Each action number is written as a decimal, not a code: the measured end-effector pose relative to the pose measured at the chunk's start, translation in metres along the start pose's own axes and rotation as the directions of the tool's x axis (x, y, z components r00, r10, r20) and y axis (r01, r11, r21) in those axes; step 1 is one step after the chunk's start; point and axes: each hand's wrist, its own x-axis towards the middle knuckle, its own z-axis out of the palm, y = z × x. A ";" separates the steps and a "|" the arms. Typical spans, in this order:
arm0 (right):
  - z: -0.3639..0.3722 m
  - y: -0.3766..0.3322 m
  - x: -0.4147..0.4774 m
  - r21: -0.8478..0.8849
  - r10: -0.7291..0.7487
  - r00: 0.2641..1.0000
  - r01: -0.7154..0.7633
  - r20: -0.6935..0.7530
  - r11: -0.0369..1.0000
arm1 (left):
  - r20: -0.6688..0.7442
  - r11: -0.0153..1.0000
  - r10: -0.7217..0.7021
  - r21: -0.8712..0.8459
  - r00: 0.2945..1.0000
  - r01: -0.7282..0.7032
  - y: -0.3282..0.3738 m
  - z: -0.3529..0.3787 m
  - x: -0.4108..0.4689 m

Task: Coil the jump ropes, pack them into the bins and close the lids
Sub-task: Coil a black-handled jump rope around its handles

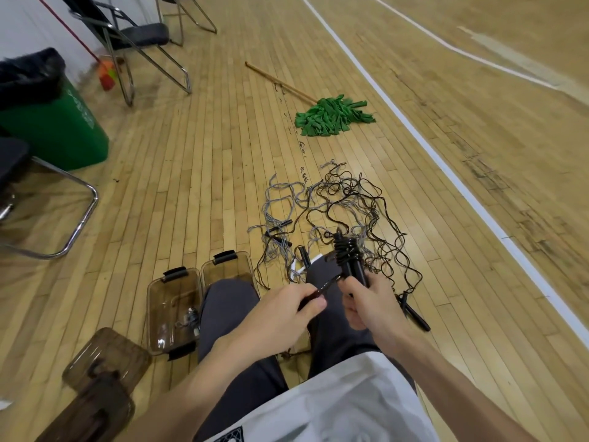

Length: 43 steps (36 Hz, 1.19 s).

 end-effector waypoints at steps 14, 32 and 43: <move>-0.004 0.000 -0.004 -0.324 0.196 0.946 -0.106 0.258 0.940 | 0.219 0.584 0.351 0.708 0.910 -0.396 0.032 -0.048 0.005; -0.010 -0.029 -0.037 -0.593 0.329 0.781 0.065 0.531 0.803 | 0.325 0.964 0.264 -0.056 0.908 -0.260 0.025 -0.039 0.024; -0.017 -0.035 -0.035 -0.240 0.189 0.784 -0.053 0.591 0.969 | 0.188 0.934 0.194 -0.335 0.963 -0.122 0.015 -0.051 0.022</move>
